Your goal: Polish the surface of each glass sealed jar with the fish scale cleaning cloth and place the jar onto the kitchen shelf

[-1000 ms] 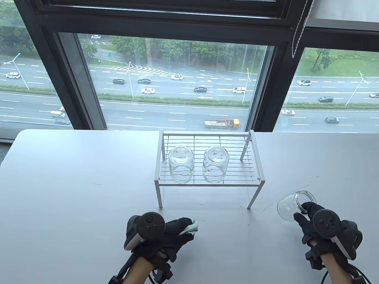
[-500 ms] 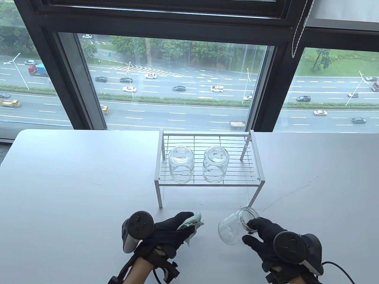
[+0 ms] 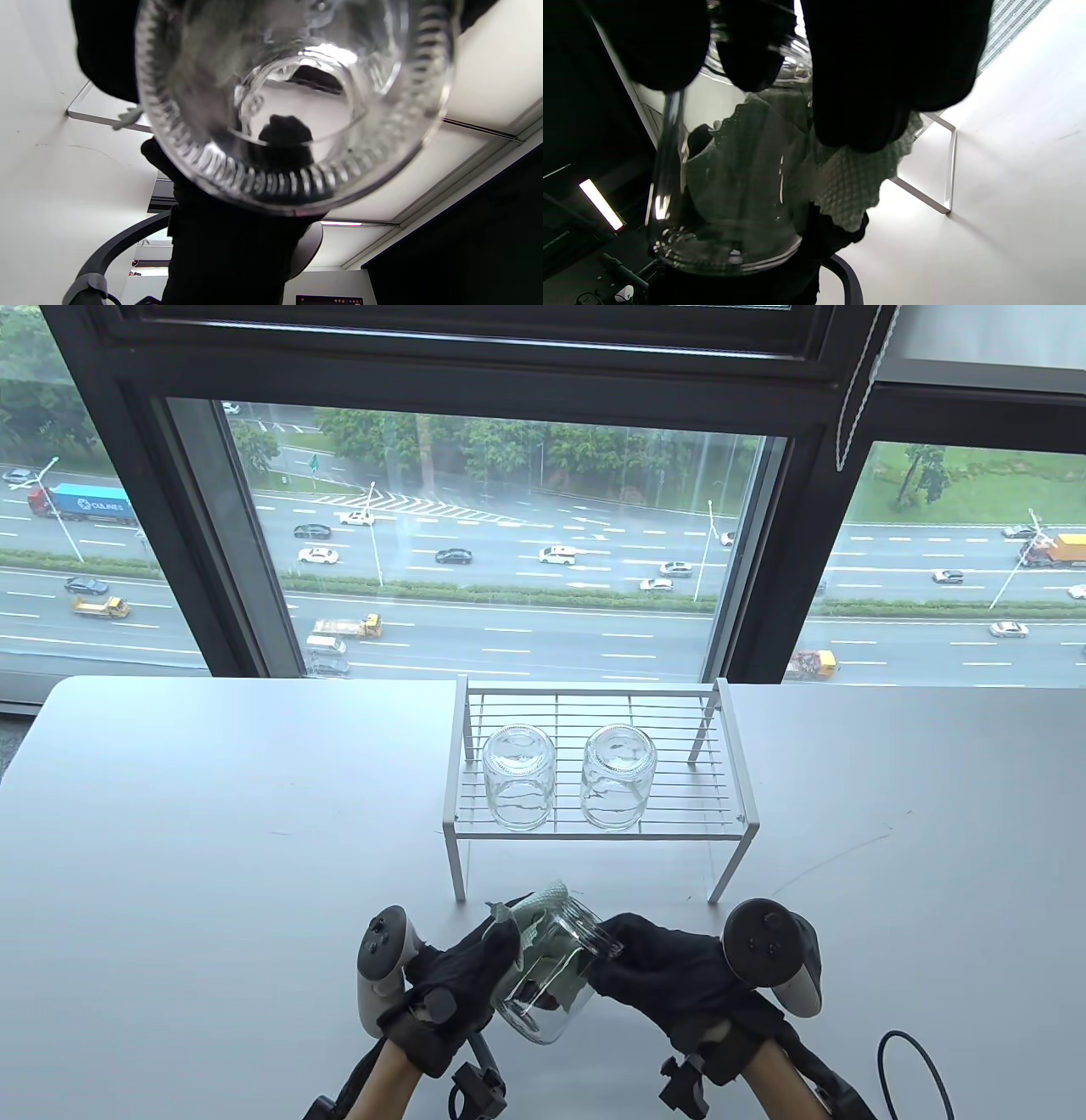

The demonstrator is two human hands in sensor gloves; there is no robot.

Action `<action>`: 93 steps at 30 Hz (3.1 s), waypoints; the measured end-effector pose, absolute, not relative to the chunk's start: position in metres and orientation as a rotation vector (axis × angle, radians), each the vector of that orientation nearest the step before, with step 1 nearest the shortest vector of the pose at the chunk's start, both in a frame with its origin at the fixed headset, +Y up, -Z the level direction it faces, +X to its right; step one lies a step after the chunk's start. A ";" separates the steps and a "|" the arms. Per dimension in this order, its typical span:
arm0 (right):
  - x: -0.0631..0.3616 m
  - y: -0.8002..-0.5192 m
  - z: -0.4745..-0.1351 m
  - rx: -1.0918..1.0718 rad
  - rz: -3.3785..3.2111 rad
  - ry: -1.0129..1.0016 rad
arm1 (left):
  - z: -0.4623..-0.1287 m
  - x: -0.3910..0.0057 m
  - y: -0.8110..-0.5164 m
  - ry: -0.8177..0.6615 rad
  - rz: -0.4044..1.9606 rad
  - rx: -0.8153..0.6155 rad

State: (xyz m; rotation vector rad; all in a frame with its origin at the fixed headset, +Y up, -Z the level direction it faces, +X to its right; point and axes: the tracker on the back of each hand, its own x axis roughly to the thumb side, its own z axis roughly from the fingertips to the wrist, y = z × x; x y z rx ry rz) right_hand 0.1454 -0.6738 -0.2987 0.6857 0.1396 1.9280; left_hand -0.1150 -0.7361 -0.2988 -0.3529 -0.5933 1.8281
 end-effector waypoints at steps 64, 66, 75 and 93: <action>0.165 -0.687 -0.281 0.717 1.721 0.238 | -0.284 -0.089 -0.727 -0.705 1.927 -0.510; 0.168 -0.683 -0.278 0.761 1.840 0.164 | -0.283 -0.088 -0.728 -0.720 1.900 -0.561; 0.176 -0.689 -0.278 0.515 2.037 -0.081 | -0.282 -0.095 -0.714 -0.663 1.562 -0.211; 0.183 -0.720 -0.287 0.203 1.683 0.580 | -0.260 -0.086 -0.684 -0.729 1.028 0.227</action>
